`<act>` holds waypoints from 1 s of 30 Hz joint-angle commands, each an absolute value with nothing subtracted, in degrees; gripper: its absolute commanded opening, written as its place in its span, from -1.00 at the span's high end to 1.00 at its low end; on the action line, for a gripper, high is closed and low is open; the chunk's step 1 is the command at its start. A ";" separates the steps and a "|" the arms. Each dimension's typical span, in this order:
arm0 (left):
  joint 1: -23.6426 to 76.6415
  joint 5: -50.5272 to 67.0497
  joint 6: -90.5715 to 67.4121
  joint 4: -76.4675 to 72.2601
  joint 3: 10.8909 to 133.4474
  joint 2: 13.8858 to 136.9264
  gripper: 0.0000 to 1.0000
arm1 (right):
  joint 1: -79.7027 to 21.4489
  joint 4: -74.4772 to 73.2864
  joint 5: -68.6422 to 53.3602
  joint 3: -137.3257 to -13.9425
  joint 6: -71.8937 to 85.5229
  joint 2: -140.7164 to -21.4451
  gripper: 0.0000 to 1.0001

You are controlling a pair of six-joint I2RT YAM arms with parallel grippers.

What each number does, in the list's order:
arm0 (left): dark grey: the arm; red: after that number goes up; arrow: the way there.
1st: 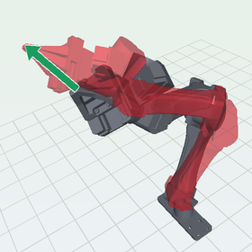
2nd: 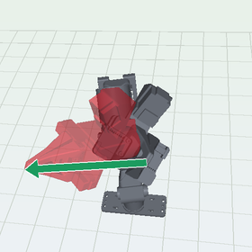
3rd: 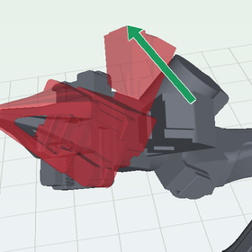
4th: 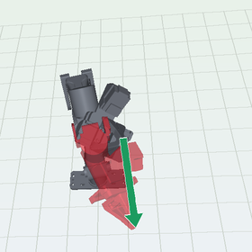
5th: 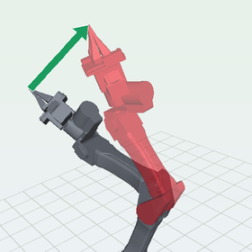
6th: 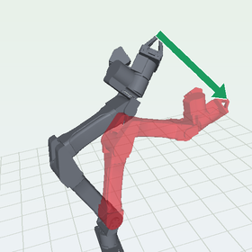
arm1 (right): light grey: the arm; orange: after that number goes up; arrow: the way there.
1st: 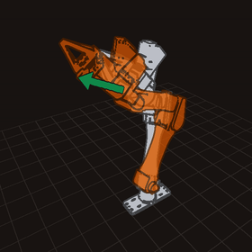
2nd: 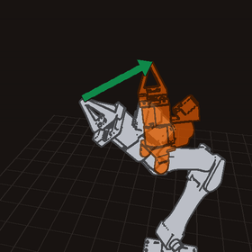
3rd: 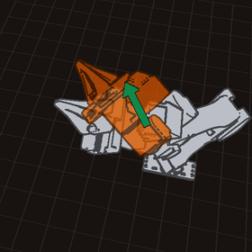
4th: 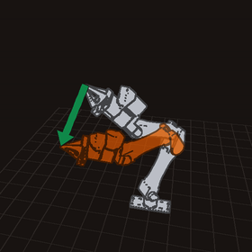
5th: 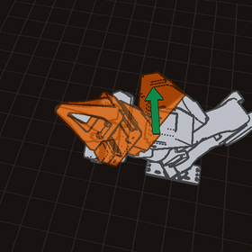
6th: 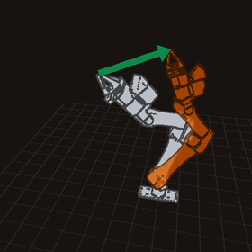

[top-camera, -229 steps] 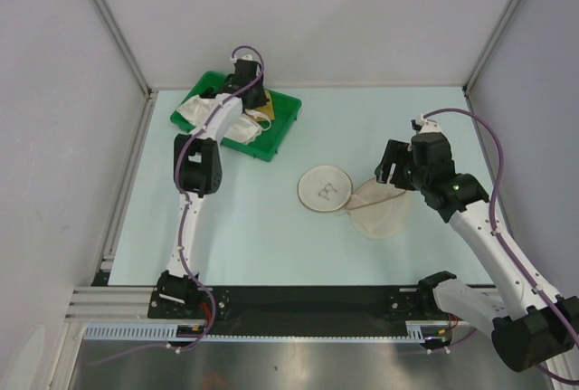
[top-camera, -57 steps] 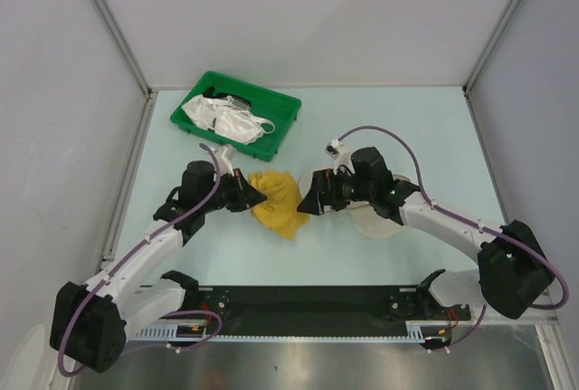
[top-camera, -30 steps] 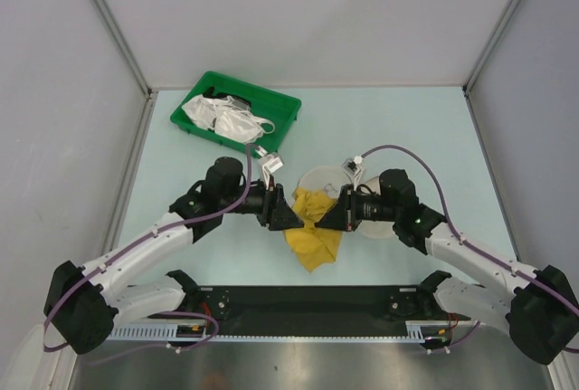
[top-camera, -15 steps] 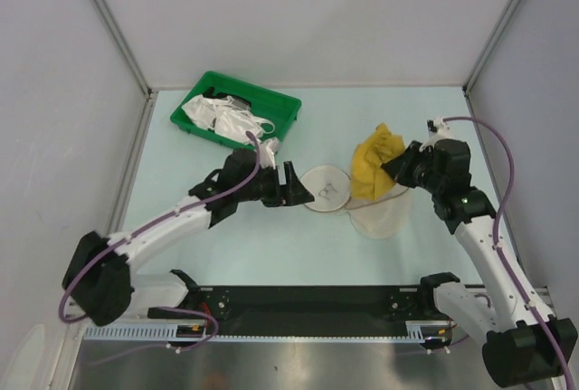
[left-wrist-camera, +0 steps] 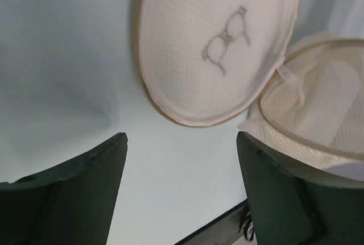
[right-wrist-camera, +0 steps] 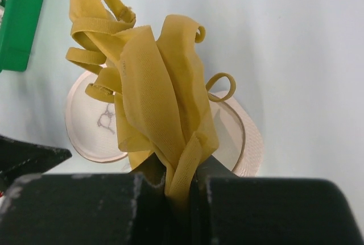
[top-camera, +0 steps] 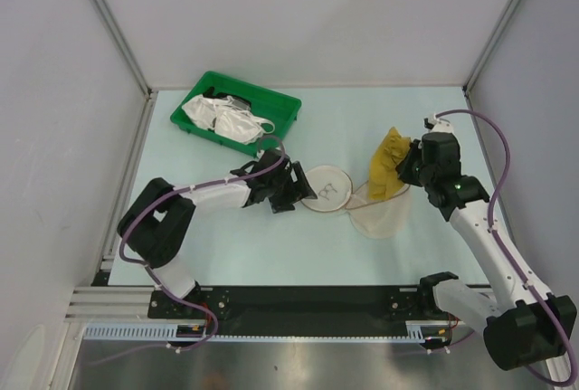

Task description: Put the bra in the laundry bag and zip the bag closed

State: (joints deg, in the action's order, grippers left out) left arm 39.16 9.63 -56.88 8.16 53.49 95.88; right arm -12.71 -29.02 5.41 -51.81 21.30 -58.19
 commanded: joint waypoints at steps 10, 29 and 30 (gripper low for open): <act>39.02 8.35 -69.44 -8.59 51.42 106.34 0.07 | -15.82 -30.85 12.74 -54.93 20.48 -59.32 1.00; 40.78 -0.54 -40.09 -13.44 52.64 86.49 1.00 | -15.73 -31.38 9.86 -52.65 16.61 -62.23 1.00; 40.87 1.04 -39.47 -14.23 53.08 86.22 1.00 | -15.82 -30.42 8.45 -52.56 16.26 -62.49 1.00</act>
State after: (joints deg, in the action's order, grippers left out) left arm 40.21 0.05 -47.59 -9.39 52.05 90.50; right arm -15.59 -33.41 11.49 -52.84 18.76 -63.00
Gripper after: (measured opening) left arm 0.006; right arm 0.069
